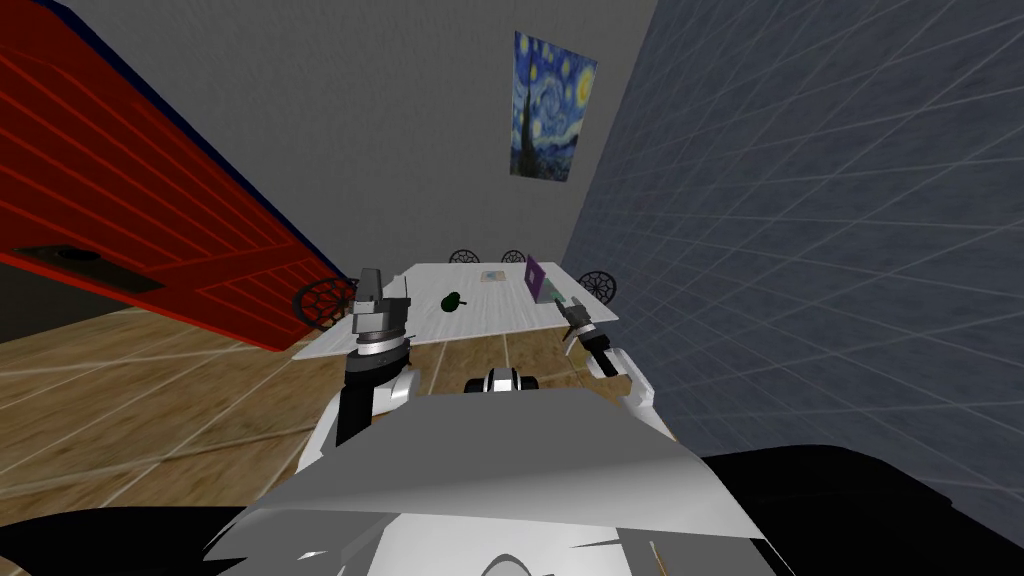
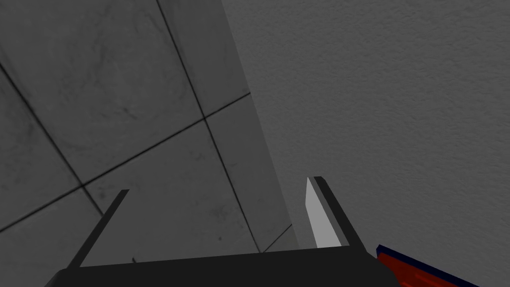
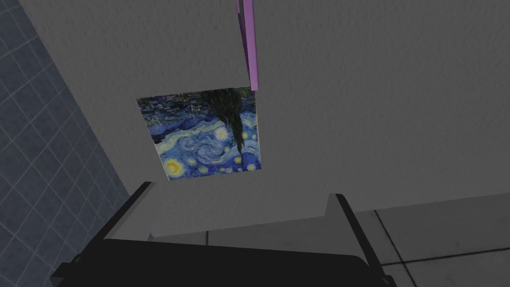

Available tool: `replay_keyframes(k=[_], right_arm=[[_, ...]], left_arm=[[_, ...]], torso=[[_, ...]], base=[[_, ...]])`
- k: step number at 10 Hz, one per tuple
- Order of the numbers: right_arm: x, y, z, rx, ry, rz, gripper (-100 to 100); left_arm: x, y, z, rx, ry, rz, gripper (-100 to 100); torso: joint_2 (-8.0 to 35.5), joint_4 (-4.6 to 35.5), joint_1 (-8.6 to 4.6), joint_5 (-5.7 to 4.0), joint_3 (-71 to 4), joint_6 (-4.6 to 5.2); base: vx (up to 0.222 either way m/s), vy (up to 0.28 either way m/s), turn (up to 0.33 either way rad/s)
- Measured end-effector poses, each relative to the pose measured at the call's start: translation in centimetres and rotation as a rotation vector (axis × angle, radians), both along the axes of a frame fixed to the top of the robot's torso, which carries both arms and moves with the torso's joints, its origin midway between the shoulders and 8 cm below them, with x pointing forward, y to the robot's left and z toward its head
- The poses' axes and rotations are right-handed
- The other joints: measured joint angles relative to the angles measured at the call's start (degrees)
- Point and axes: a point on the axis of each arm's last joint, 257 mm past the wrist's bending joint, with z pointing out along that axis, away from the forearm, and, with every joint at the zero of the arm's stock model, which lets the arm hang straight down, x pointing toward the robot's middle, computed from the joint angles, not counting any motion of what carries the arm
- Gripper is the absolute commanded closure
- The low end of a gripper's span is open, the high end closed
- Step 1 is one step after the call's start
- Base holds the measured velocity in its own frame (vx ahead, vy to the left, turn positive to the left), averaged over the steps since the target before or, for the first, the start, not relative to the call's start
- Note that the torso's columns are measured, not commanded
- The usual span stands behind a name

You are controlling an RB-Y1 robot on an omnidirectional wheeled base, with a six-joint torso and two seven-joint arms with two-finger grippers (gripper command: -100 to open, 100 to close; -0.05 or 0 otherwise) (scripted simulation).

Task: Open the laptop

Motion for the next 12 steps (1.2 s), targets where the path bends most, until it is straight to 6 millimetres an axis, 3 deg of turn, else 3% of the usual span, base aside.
replay_keyframes(k=[5, 12], right_arm=[[2.9, -4.8, -2.2, -0.359, 0.036, -0.111, -100], [6.2, -11.4, -3.3, -0.738, 0.074, -0.239, -100]], left_arm=[[0.0, 0.0, 0.0, 0.000, 0.000, 0.000, 0], [0.0, 0.0, 0.0, 0.000, 0.000, 0.000, 0]], torso=[[-0.03, -0.01, 0.04, 0.02, -0.02, 0.01], [-0.08, -0.02, 0.10, 0.04, -0.05, 0.01]], base=[[0.024, 0.101, 0.090], [0.027, 0.074, 0.086]])
